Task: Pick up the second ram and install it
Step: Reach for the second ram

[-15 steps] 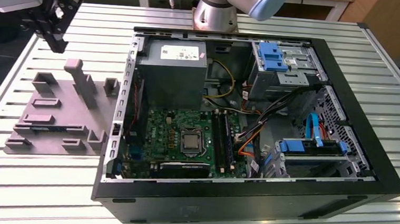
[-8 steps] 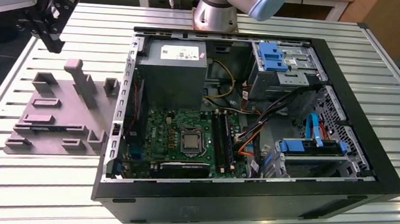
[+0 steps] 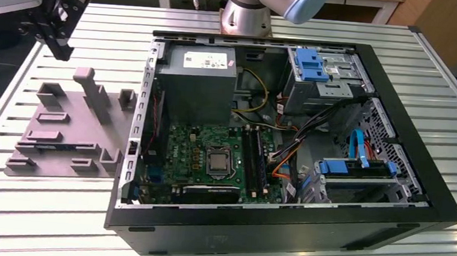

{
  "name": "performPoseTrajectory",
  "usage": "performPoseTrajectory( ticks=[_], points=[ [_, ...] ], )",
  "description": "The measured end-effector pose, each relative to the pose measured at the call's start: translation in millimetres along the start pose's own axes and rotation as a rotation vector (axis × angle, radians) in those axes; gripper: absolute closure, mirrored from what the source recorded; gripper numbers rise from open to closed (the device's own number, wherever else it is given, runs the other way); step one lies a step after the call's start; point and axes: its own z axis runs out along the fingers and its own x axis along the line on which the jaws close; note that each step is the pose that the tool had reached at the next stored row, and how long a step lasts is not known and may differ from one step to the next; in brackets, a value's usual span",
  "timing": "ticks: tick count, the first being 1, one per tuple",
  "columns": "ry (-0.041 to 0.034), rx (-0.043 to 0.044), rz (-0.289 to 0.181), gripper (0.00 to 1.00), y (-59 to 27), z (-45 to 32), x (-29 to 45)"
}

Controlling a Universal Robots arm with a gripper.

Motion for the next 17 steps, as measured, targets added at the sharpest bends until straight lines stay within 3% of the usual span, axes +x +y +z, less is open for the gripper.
performPoseTrajectory(
  ticks=[6,17],
  points=[
    [0.0000,0.0000,0.000,0.89,-0.5,-0.2,7.4],
    [-0.0001,-0.0001,0.000,0.89,-2.8,-0.8,38.4]
  ],
)
